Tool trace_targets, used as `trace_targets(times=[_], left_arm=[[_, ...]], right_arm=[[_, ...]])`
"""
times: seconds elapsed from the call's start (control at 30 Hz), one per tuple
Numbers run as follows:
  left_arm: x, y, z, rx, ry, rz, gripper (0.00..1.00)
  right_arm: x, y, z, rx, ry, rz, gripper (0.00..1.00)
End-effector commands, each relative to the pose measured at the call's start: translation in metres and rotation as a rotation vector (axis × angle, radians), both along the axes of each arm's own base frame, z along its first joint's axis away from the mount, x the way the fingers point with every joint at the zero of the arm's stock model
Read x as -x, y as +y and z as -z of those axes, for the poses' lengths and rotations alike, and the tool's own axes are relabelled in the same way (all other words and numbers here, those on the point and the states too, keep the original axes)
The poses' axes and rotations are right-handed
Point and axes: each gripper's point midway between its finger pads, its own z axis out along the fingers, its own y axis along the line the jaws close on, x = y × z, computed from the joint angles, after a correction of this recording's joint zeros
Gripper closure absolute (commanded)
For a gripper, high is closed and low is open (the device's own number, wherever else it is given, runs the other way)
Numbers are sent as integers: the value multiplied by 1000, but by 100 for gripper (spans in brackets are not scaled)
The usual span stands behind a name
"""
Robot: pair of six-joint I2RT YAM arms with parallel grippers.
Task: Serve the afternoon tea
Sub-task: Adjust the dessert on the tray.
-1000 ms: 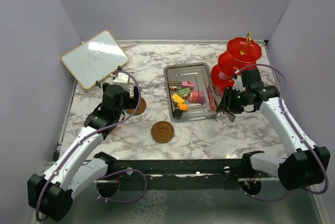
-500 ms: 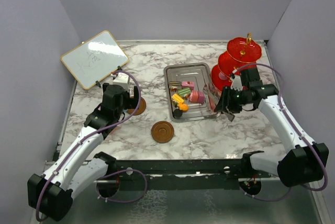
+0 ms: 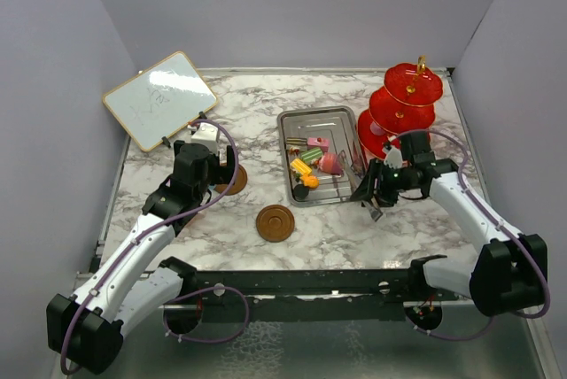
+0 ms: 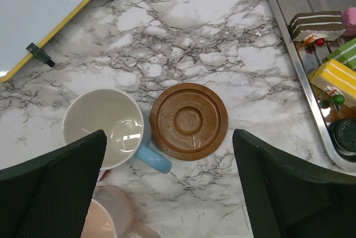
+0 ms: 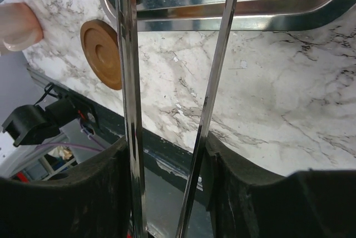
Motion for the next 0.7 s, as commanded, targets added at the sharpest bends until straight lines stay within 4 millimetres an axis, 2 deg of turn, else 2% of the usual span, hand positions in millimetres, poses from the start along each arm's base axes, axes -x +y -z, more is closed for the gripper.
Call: trace_targets(times=[0.0, 0.27, 0.5, 0.57, 0.67], left_arm=[[-2, -1, -4, 6, -12, 5, 1], [-1, -1, -4, 6, -10, 6, 1], [-1, -1, -4, 7, -9, 8, 1], [-1, -1, -3, 8, -8, 8, 1], [-2, -2, -3, 10, -6, 10, 1]], right_arm=[[-6, 17, -13, -138, -40, -8, 54], [3, 32, -13, -265, 1, -14, 54], [1, 26, -11, -248, -2, 12, 56], [0, 24, -11, -240, -6, 15, 61], [-5, 23, -21, -234, -44, 0, 72]])
